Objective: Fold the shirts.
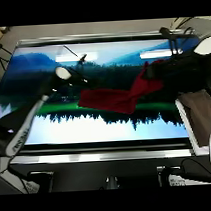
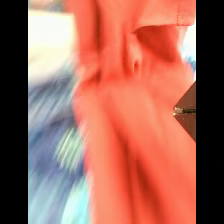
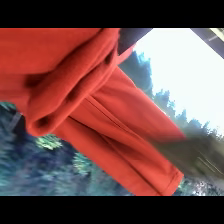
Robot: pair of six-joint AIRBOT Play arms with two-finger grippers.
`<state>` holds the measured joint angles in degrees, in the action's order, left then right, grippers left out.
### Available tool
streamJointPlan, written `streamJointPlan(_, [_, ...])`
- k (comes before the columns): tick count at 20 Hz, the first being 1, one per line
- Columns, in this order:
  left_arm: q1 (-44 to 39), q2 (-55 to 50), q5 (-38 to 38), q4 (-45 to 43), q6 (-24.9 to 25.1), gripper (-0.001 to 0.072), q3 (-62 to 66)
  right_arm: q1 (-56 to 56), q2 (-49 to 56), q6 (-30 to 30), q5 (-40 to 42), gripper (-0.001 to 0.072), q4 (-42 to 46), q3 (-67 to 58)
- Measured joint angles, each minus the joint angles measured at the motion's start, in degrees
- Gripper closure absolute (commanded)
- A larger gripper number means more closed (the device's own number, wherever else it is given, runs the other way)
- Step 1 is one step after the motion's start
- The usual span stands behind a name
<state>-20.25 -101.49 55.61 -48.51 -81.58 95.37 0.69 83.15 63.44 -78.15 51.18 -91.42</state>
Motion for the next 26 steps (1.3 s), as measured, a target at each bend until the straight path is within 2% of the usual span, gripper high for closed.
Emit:
streamJointPlan(3, [9.20,9.53,2.25,-7.37,-1.40,0.0685,0.02,-6.32,5.81,-0.70,6.25,0.0690,-3.67,0.00])
streamJointPlan(7, [17.31,21.59,3.50,-11.13,-1.75,0.0685,0.02,-14.80,15.04,-2.45,15.26,0.0678,-12.85,0.00])
streamJointPlan(8, [18.18,24.28,3.72,-11.50,-1.29,0.0685,0.04,-16.61,17.49,-3.02,16.85,0.0447,-15.63,0.00])
streamJointPlan(9, [18.75,26.45,3.85,-11.74,-0.85,0.0685,0.04,-18.03,19.56,-3.96,17.77,0.0099,-18.62,0.00])
streamJointPlan(10, [19.17,28.41,3.89,-12.09,-0.46,0.0685,0.04,-19.21,21.27,-5.29,18.40,0.0009,-21.68,0.00])
streamJointPlan(12, [19.41,31.04,4.39,-12.44,0.35,0.0685,0.02,-20.20,23.15,-8.52,18.62,0.0009,-27.30,0.00])
streamJointPlan(15, [19.65,32.81,5.84,-12.85,1.49,0.0685,-0.52,-17.92,22.21,-9.94,16.98,0.0010,-28.17,0.00])
streamJointPlan(17, [19.78,33.35,6.34,-12.96,2.16,0.0685,-1.42,-14.10,19.82,-8.87,14.53,0.0009,-23.80,-0.07])
streamJointPlan(22, [19.78,33.83,6.84,-13.00,3.17,0.0685,-4.11,-2.38,15.80,0.17,3.80,0.0043,0.63,2.21])
streamJointPlan(24, [19.78,33.86,6.84,-13.03,3.43,0.0684,-4.74,-0.31,15.26,2.38,2.67,0.0043,3.32,6.16])
streamJointPlan(26, [19.78,33.92,6.60,-13.03,3.61,0.0685,-5.07,0.24,15.39,2.60,5.01,0.0043,0.81,10.62])
